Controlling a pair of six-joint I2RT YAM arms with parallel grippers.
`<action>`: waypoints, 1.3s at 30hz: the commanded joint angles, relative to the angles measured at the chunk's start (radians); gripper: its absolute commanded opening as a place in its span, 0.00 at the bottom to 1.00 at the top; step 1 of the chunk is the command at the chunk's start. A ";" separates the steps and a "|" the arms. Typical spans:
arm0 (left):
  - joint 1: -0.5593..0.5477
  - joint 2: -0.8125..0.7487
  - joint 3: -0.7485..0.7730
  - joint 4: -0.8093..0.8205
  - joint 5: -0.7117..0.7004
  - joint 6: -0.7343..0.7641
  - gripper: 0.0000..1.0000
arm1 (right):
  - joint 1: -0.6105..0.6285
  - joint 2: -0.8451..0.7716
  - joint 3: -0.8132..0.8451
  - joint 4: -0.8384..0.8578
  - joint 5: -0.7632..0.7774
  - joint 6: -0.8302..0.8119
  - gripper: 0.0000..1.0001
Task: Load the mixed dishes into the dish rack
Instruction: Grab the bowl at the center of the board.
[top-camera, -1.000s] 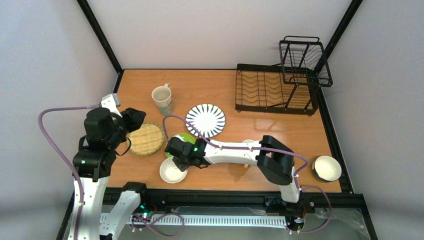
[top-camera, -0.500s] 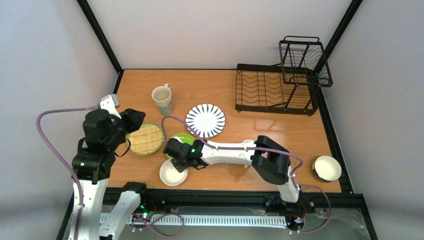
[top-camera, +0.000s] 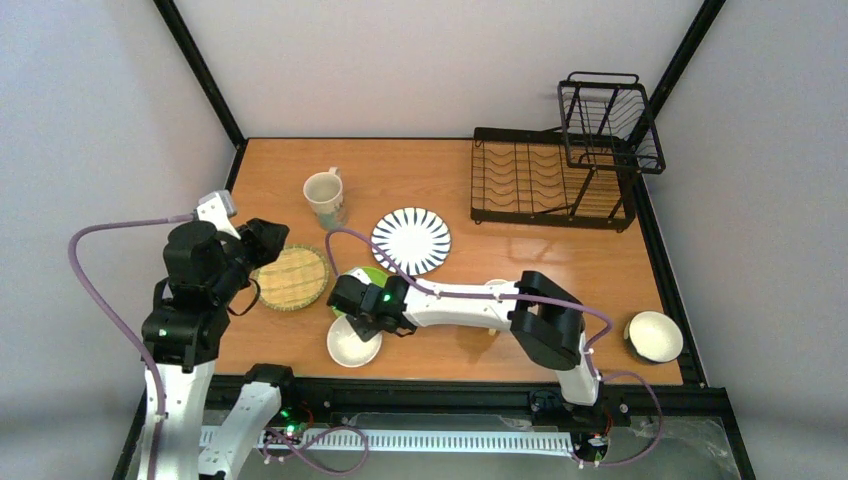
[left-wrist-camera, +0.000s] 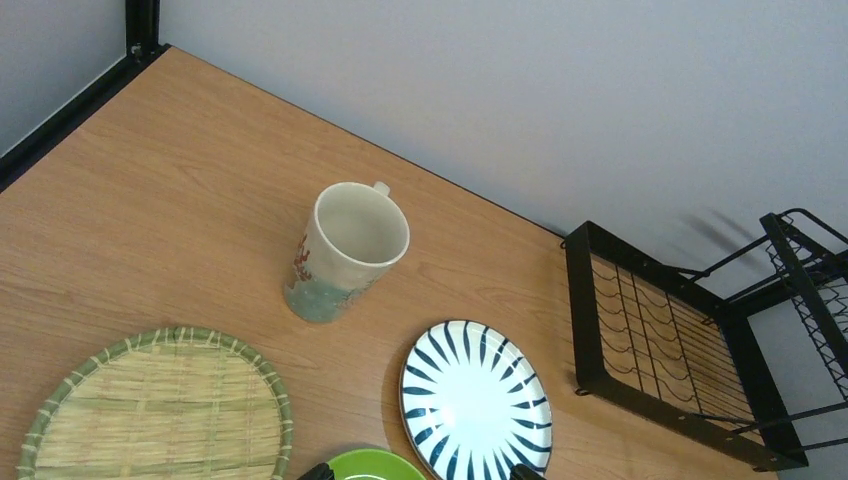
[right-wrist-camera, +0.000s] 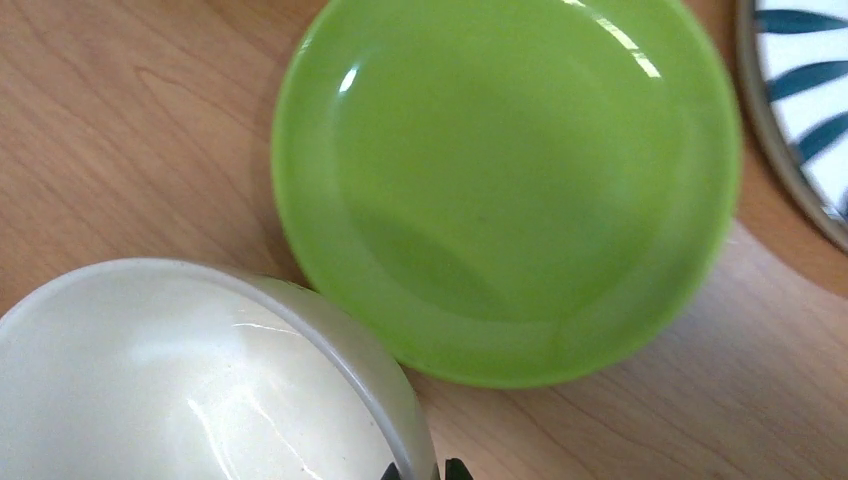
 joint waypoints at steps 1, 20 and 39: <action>-0.005 -0.018 0.036 -0.042 -0.004 -0.013 1.00 | 0.003 -0.096 0.076 -0.085 0.115 0.038 0.02; -0.005 -0.065 -0.070 0.020 0.155 -0.033 1.00 | -0.184 -0.547 -0.012 -0.420 0.554 0.448 0.02; -0.005 -0.138 -0.269 0.192 0.313 -0.127 1.00 | -0.458 -0.811 -0.283 -0.735 0.573 0.983 0.02</action>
